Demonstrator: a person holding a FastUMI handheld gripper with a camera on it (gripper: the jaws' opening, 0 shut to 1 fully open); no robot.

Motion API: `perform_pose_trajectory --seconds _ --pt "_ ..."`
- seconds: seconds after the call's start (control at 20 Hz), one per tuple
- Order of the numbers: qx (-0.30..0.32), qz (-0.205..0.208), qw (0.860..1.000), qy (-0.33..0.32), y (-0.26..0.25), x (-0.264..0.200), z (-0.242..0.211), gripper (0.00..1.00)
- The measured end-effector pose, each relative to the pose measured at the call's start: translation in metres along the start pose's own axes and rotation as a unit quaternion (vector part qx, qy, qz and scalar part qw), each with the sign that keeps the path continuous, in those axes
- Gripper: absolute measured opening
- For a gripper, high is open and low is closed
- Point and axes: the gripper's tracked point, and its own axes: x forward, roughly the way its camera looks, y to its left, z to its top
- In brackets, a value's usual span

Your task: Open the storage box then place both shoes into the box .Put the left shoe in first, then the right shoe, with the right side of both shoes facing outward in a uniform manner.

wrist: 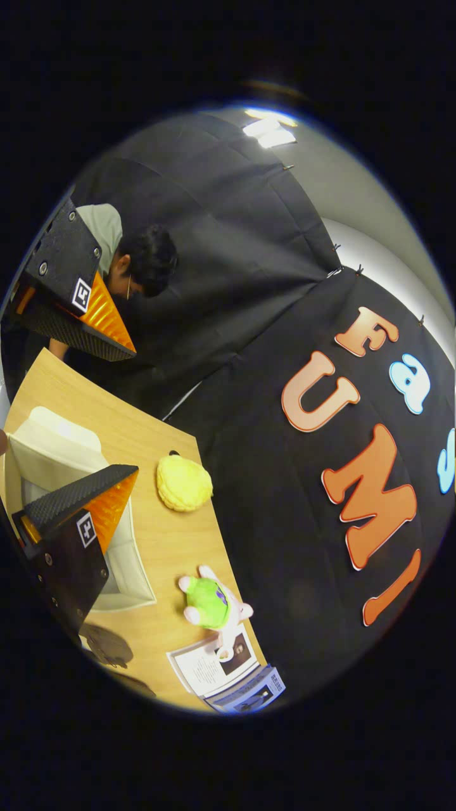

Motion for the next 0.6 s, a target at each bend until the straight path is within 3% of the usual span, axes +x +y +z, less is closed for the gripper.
perform_pose_trajectory --seconds 0.3,0.6 --pt "-0.031 -0.085 0.995 -0.044 -0.082 -0.053 0.025 0.98" --pt "-0.048 -0.187 0.979 -0.059 -0.18 -0.109 0.021 0.98"
